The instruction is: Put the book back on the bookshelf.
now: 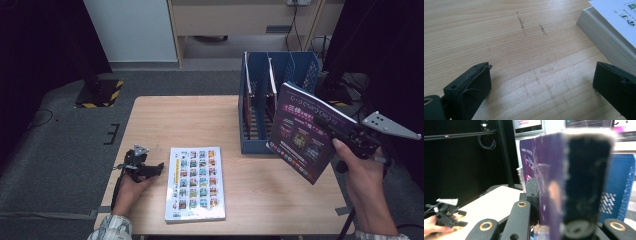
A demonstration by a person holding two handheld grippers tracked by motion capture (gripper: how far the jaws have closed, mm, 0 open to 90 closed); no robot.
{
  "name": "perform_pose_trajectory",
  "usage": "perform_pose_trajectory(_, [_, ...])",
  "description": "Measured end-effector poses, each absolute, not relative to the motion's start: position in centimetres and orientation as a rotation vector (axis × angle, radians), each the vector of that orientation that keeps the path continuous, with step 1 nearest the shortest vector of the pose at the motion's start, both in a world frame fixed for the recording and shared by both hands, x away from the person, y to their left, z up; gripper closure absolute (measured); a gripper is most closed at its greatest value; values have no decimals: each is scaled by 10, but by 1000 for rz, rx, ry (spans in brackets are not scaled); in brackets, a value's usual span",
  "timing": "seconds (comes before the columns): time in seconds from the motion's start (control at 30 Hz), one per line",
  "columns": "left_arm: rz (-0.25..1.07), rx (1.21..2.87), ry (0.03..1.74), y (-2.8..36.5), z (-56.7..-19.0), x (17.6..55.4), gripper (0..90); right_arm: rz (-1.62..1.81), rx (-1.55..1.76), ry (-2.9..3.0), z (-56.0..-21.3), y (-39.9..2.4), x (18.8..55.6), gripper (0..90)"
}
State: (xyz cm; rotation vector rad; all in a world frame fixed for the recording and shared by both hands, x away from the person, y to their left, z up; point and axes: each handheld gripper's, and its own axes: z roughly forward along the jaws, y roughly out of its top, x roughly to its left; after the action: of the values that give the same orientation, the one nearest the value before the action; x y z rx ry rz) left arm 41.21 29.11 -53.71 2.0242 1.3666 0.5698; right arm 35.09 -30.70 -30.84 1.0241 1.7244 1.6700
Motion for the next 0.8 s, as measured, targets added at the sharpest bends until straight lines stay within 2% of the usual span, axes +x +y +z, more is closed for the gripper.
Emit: perform_pose_trajectory(0.8, [574,2017,1378,290,-537,412,9,1450,1115,1622,-279,-295,397,839])
